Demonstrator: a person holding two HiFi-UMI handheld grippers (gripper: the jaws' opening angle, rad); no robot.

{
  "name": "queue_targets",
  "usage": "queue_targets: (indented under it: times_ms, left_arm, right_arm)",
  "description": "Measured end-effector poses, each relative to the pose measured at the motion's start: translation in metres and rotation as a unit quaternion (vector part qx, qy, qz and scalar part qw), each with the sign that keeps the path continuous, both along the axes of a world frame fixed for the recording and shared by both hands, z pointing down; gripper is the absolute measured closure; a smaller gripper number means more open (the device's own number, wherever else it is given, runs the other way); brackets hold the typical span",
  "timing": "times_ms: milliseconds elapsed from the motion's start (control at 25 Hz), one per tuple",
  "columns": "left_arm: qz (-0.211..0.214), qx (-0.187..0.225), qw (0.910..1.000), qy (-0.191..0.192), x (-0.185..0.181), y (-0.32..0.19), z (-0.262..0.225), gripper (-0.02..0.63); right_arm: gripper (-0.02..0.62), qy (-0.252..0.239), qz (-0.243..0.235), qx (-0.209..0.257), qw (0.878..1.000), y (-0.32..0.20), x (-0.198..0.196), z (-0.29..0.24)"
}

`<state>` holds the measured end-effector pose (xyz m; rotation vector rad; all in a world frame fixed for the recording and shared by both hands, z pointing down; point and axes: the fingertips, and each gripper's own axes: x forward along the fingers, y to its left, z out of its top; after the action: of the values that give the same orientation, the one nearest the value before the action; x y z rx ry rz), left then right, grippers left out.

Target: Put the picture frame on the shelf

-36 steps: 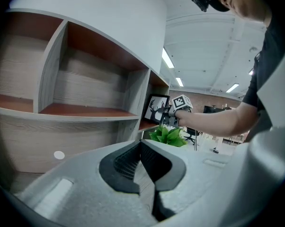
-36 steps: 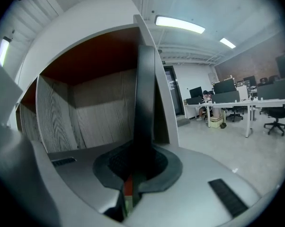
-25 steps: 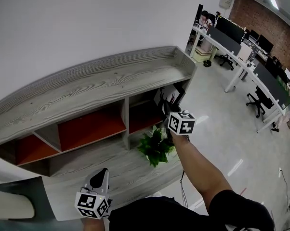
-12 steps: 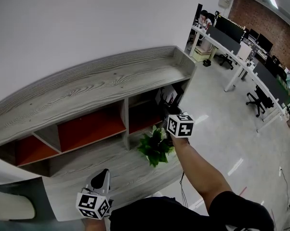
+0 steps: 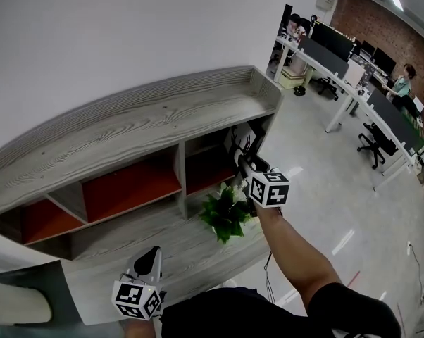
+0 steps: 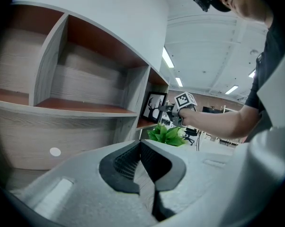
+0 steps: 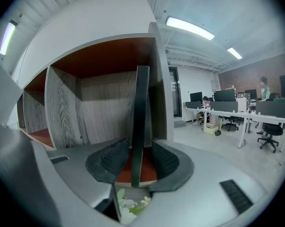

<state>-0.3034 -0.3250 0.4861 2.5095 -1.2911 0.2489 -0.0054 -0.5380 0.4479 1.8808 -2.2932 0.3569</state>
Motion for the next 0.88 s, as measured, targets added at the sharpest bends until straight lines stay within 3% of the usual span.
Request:
queue_targets:
  times_ms: [280,400,720,880]
  left_arm:
    - [0.008,-0.001,1.0,0.0,0.004,0.003,0.0,0.597]
    - [0.011,0.001,0.9999,0.0,0.006,0.004,0.0,0.597]
    - [0.004,0.002,1.0,-0.002,0.0,0.008,-0.001,0.597]
    - [0.003,0.001,1.0,-0.004,0.0,0.011,0.0,0.597]
  right_arm:
    - [0.456,0.021,-0.004,-0.013,1.0,0.011,0.001,0.002]
    - [0.51,0.005,-0.002,-0.019,1.0,0.007,0.004,0.005]
    - [0.518,-0.045,-0.031,-0.023,0.998,0.005,0.008,0.006]
    - [0.52,-0.044,-0.044,-0.022,0.998,0.005,0.007,0.006]
